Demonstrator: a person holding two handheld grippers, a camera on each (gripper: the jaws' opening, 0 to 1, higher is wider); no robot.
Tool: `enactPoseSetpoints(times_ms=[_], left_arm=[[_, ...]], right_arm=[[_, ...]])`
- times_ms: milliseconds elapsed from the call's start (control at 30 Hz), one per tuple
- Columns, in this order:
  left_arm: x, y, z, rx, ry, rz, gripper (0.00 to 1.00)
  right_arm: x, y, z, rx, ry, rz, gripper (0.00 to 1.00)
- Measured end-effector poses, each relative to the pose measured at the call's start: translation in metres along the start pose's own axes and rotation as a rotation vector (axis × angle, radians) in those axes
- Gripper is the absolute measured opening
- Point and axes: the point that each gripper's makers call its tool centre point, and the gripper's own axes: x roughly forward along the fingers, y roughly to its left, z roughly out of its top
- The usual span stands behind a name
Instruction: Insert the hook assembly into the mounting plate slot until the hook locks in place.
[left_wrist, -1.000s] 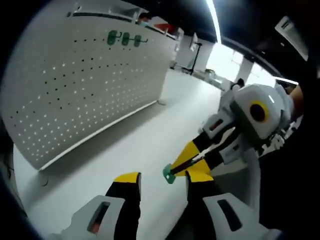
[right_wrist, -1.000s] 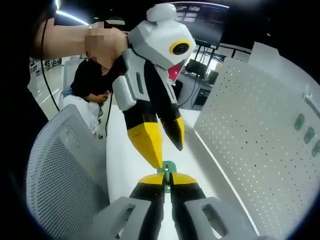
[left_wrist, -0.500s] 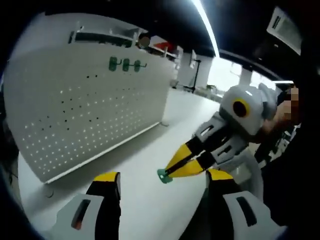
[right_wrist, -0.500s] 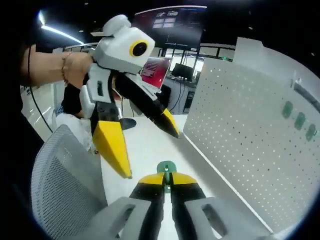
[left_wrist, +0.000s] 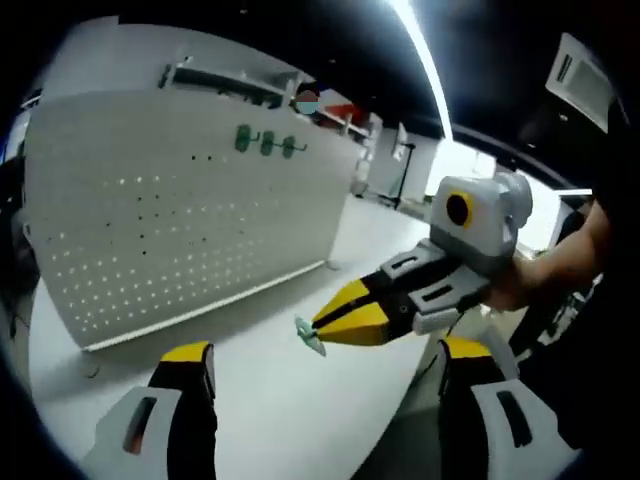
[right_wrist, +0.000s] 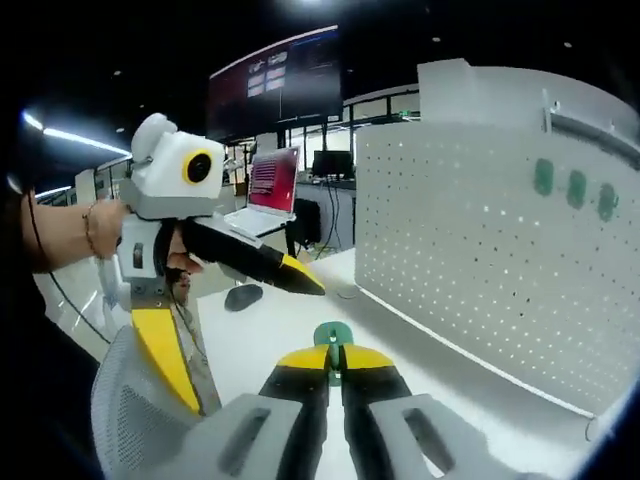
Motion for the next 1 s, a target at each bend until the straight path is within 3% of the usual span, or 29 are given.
enactPoseSetpoints(times_ms=[200,433,600,1000], left_arm=[[-0.007,0.001,0.004,-0.017,-0.044,0.015,0.92],[-0.009,-0.005,0.018,-0.068,-0.129,0.011,1.00],[-0.014,-0.005,0.029,-0.032,-0.194,0.048,1.00],[-0.022,0.003,0.030,-0.034,-0.208,0.101,1.00]], right_arm=[[-0.003,-0.004,0.008,0.098,-0.044,-0.007,0.00],[-0.008,-0.007,0.013,0.140,-0.078,-0.014,0.00],[-0.012,-0.013,0.015,0.177,-0.098,-0.031,0.00],[-0.018,-0.034,0.028,0.246,-0.162,-0.071,0.00]])
